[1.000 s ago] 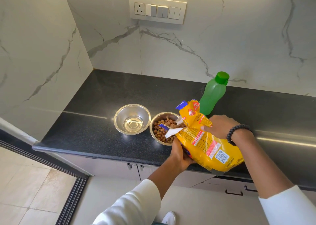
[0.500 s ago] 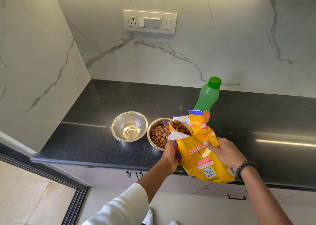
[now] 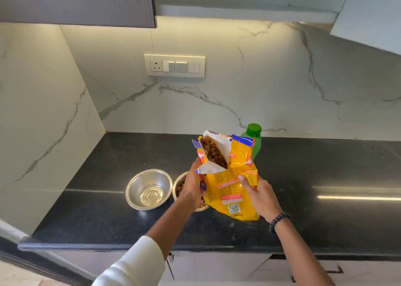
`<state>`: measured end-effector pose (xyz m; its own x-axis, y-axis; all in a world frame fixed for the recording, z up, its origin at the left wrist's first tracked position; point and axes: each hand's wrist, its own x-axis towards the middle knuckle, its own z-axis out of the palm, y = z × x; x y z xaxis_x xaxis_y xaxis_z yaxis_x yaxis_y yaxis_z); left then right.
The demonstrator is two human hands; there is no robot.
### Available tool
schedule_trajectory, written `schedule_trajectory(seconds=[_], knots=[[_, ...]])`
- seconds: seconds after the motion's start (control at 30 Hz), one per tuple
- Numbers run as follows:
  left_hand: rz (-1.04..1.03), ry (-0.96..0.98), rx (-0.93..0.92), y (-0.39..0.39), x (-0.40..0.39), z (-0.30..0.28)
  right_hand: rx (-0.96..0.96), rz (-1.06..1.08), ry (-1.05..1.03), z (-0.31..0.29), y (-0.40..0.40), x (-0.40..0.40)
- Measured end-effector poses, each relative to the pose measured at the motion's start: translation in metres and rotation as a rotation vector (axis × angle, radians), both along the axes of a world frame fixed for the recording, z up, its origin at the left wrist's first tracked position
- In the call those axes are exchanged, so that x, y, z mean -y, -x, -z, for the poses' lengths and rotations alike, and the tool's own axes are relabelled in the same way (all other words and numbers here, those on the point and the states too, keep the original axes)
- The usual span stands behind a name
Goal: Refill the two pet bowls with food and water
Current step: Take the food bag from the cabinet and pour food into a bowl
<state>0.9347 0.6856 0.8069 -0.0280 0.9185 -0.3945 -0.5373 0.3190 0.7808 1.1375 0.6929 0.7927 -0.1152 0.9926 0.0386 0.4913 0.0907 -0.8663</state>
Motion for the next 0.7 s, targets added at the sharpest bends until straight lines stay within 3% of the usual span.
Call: schedule_trajectory(seconds=[0.37,0.7], knots=[[0.081,-0.159,-0.233,-0.002,-0.011,-0.046,-0.284,0.186,-0.119,-0.006,0.005,-0.006],[0.149,-0.306,-0.306,0.015,-0.024,-0.067,-0.434,0.153,-0.087,-0.032,0.02,-0.03]])
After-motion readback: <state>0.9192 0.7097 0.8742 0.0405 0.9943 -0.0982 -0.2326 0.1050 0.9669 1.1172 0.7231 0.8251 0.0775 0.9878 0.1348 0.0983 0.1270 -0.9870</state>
